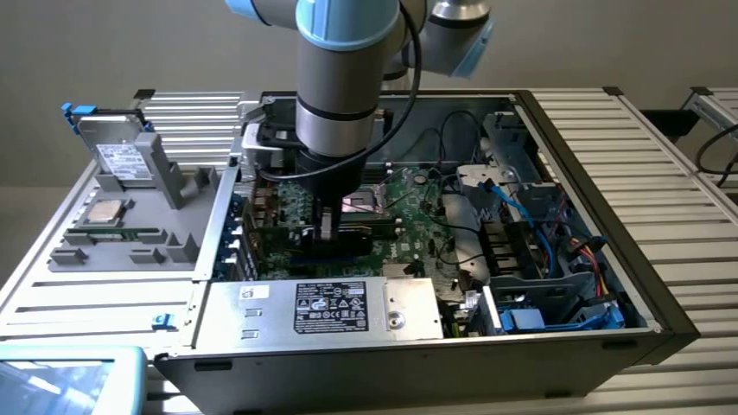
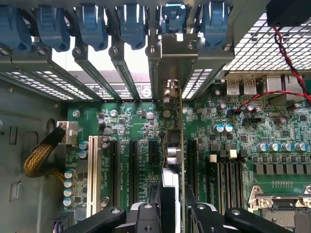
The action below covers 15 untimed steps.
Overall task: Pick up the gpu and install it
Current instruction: 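Insert the gpu into the slot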
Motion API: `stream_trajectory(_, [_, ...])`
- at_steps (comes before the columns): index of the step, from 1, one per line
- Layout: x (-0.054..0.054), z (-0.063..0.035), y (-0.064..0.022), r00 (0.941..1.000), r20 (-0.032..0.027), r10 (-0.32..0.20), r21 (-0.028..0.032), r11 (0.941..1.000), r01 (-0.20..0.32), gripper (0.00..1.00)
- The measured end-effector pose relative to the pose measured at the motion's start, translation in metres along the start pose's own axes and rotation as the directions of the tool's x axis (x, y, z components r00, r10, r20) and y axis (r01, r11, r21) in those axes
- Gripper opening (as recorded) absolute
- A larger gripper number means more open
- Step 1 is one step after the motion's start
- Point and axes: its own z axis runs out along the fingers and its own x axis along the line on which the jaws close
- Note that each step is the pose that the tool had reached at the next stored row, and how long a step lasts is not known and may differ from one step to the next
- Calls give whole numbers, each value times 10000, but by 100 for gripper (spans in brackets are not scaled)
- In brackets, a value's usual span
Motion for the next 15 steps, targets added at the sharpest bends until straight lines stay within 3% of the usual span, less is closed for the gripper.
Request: stream_trajectory(15, [8,2,7,10000,-3,-23,-3,10000,23,29])
